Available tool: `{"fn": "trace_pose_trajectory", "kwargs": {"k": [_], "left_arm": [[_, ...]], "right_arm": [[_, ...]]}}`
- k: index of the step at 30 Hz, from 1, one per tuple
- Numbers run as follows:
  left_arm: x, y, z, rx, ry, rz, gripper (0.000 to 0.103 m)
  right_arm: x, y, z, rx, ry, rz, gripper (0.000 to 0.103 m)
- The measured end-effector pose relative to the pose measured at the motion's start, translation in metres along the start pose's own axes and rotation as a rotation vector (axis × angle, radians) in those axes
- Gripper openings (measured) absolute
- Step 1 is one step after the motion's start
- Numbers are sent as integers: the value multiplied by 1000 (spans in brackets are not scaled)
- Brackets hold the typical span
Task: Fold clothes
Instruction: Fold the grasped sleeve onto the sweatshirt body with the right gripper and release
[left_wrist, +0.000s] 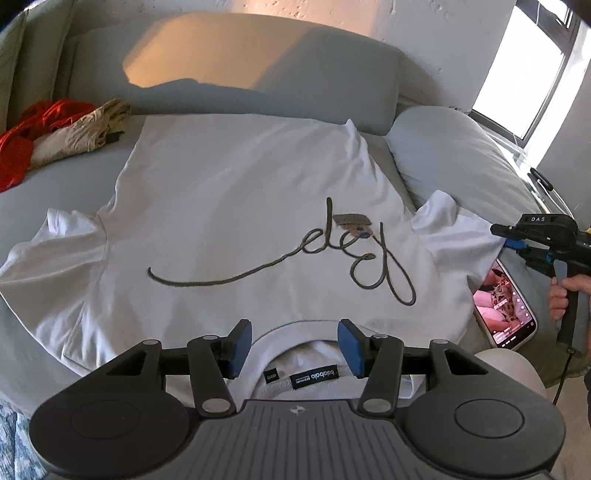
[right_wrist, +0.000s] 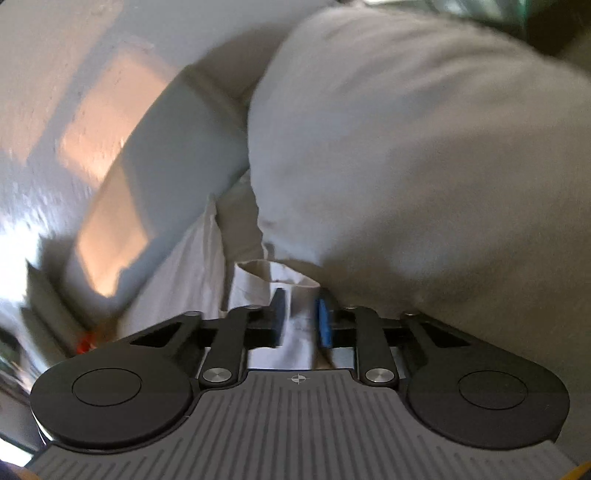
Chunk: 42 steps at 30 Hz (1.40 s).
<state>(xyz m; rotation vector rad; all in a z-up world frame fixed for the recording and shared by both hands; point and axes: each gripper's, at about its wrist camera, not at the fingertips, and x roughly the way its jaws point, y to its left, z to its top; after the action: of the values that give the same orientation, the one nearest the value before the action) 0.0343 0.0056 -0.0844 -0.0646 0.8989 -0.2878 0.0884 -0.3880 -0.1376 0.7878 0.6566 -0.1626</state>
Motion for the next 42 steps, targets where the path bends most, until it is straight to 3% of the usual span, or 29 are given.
{"fn": "trace_pose_trajectory", "kwargs": {"k": [5,13,20,24,25,27,28,29,31,34,36,37,38,42], "left_arm": [[-5,1,-3,10,-13,2,50],[-18,10,-10,-17,-50,2,50],[-28,26,-12,-58,-72,10,50],[-31,32,-16,-74,-75,7,50],[-32,33,-16,-76,-75,6,50],[-34,35,-18,-77,-76,4,51],[-34,37,-19,-79,-78,5,51],[-34,38,-19,-83,-78,6,51],[-32,41,-20,-94,-72,7,51],[-24,42,-20,-101,-56,9,51],[-19,40,-20,-96,-44,9,51],[-17,39,-21,-92,-38,8,51],[-16,38,-21,-87,-33,6,51],[-13,38,-21,-71,-29,18,51]], "right_arm": [[-12,14,-10,-130,-63,-43,8],[-35,74,-37,-430,-89,-57,5],[-32,135,-100,-724,1,-15,5],[-15,137,-137,-794,136,-35,5],[-8,136,-143,-794,187,-46,9],[-5,134,-143,-752,249,-56,33],[-5,133,-142,-728,274,-56,57],[-12,131,-136,-684,268,-33,63],[-35,124,-117,-561,209,27,63],[-64,107,-84,-375,52,34,64],[-69,93,-64,-273,6,40,44],[-64,86,-56,-230,20,23,31],[-56,80,-52,-198,55,-1,27],[-11,69,-57,-182,235,-107,27]]}}
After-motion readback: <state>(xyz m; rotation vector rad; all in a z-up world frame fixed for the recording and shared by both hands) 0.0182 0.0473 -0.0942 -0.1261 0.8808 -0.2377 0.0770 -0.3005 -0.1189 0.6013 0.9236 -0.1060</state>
